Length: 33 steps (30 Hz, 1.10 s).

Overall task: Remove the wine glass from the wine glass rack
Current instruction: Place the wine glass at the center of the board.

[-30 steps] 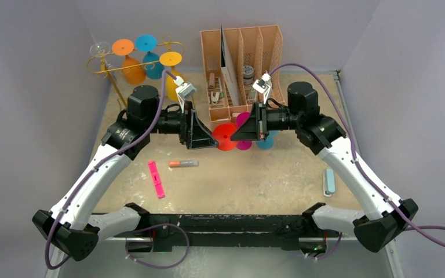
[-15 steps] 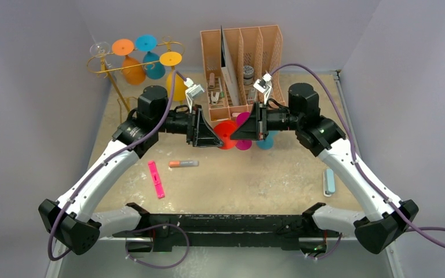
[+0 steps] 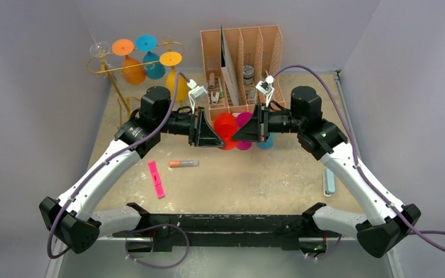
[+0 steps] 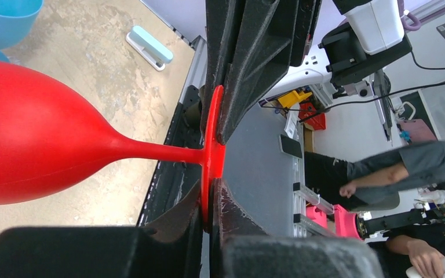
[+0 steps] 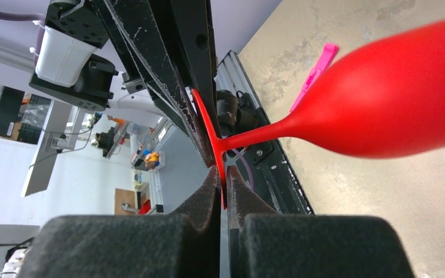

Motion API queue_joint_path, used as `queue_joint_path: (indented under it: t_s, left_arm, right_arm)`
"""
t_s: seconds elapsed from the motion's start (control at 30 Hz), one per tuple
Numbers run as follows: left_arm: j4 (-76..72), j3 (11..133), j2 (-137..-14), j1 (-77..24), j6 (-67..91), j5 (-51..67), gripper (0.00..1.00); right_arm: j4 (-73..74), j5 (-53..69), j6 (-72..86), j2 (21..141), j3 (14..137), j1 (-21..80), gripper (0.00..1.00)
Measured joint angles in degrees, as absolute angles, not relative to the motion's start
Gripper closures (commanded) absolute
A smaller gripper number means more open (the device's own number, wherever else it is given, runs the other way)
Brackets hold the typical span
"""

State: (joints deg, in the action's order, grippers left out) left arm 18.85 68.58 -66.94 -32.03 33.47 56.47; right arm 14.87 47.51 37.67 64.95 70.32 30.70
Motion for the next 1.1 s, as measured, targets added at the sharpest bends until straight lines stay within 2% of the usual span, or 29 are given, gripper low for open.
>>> queue_joint_path:
  t_s: [0.1, 0.27, 0.4, 0.8, 1.1]
  left_arm:
    - [19.0, 68.6, -67.0, -32.1, 33.5, 56.4, 1.0]
    - [19.8, 68.6, -67.0, -32.4, 32.4, 55.7, 1.0]
    - [21.2, 68.2, -66.2, -33.1, 30.3, 54.7, 1.0]
    - [20.2, 54.5, -48.1, -33.2, 15.0, 48.8, 1.0]
    - [27.0, 52.3, -42.5, -33.2, -4.6, 41.9, 1.0]
  right_arm:
    - [14.7, 47.5, 37.0, 64.9, 70.3, 30.7, 0.94]
    - [14.7, 47.1, 37.2, 64.9, 70.3, 30.7, 0.55]
    - [14.8, 45.3, 36.6, 64.7, 70.3, 30.7, 0.39]
    - [19.5, 36.2, 32.9, 60.2, 70.3, 30.7, 0.21]
    - [23.5, 26.0, 32.4, 60.9, 70.5, 30.7, 0.14]
